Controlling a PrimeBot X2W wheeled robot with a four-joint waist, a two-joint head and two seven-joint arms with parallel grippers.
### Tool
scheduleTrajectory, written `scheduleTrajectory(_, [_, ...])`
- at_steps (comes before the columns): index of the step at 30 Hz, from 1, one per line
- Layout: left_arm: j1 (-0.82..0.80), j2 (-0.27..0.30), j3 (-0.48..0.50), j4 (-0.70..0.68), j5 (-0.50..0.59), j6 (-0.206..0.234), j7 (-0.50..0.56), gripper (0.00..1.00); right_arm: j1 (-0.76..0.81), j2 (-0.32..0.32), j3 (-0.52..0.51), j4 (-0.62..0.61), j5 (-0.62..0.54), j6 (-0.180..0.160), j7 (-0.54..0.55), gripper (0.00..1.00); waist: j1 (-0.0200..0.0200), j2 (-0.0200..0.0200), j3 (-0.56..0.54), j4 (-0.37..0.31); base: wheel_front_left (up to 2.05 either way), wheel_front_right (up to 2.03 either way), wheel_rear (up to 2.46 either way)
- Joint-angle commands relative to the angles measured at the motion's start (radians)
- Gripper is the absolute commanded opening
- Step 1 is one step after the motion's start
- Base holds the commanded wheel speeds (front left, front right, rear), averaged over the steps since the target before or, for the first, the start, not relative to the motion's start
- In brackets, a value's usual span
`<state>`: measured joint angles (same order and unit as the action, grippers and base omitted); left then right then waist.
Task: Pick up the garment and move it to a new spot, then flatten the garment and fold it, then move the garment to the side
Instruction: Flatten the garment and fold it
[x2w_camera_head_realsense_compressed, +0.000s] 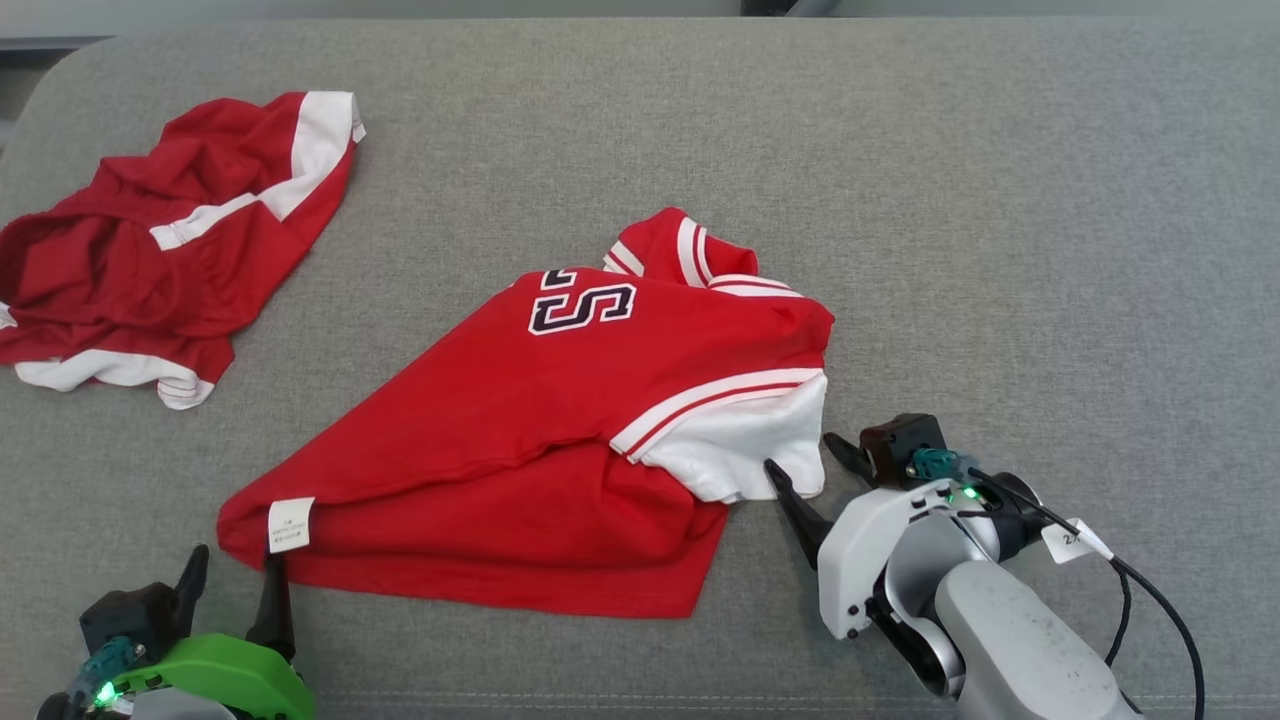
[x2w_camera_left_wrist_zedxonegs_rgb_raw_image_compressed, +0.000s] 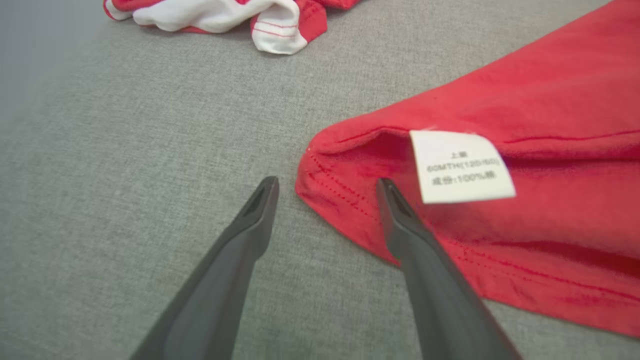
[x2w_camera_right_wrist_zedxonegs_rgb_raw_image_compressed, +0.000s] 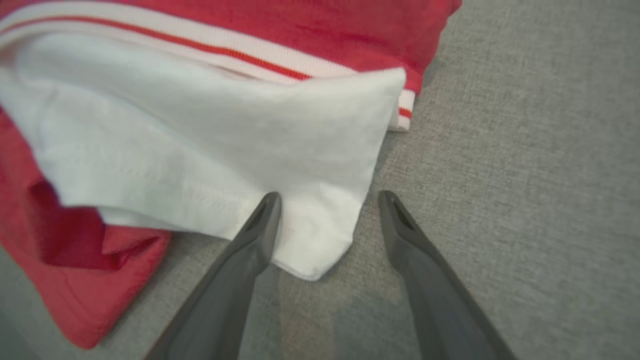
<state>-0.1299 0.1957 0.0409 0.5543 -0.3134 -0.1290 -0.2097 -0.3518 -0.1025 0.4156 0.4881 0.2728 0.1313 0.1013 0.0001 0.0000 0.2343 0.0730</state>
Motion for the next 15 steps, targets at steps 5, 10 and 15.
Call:
scheduleTrajectory(5, [-0.032, 0.016, -0.040, 0.034, -0.041, -0.003, -0.011, 1.00, -0.001, -0.001, 0.026, 0.044, 0.018, 0.000, -0.003, 1.00, -0.0001, 0.0000, 0.019, 0.019, 0.00, 0.00, 0.00])
scheduleTrajectory(10, [-0.061, 0.028, -0.070, 0.052, -0.058, -0.003, -0.031, 1.00, -0.002, -0.005, 0.039, 0.061, 0.028, 0.000, -0.006, 1.00, -0.0001, 0.0000, 0.019, 0.030, 0.00, 0.00, 0.00])
scheduleTrajectory(15, [-0.102, 0.048, -0.121, 0.073, -0.073, -0.003, -0.036, 1.00, -0.009, -0.006, 0.048, 0.074, 0.038, 0.000, -0.004, 1.00, -0.0001, 0.0000, 0.021, 0.036, 0.00, 0.00, 0.00])
